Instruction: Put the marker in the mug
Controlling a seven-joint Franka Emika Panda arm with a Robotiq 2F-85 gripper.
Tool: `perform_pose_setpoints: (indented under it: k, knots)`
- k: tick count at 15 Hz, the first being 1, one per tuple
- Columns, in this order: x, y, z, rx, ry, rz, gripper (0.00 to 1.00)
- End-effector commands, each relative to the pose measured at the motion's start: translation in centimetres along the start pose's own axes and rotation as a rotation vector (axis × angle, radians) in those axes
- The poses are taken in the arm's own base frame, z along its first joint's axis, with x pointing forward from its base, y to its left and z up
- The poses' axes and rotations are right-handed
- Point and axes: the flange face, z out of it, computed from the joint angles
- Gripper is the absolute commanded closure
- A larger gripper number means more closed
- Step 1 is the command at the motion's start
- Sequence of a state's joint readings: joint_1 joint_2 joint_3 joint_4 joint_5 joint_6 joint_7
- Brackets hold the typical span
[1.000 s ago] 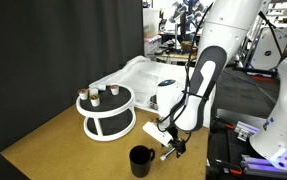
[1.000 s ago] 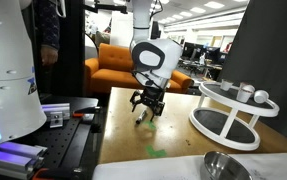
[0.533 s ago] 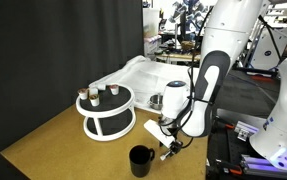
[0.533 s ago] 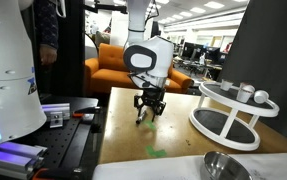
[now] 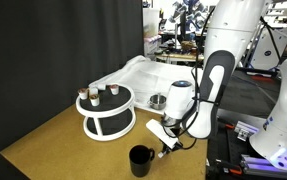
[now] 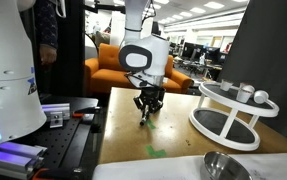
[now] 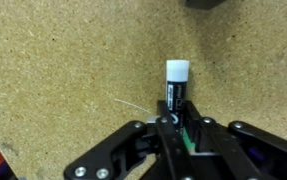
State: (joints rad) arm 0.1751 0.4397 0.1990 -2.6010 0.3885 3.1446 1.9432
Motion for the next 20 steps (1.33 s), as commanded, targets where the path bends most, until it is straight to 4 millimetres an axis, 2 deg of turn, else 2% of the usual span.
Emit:
perform_pose_setpoints:
  k: [1,4,10,14,18,20]
  knots:
    - [0.0,0.0,0.0,-0.001,-0.014,-0.027,0.95]
    - [-0.2,-0.3,-2.0,-0.009,-0.016,-0.036,0.95]
    - [-1.6,-2.4,-9.3,-0.02,-0.035,-0.05,0.95]
    - [-2.8,-3.0,-13.2,-0.032,-0.031,-0.098,0.95]
    - [-4.6,-2.8,-16.1,-0.045,-0.17,-0.183,0.95]
    - [-6.2,-2.8,-18.6,-0.041,-0.285,-0.217,0.95]
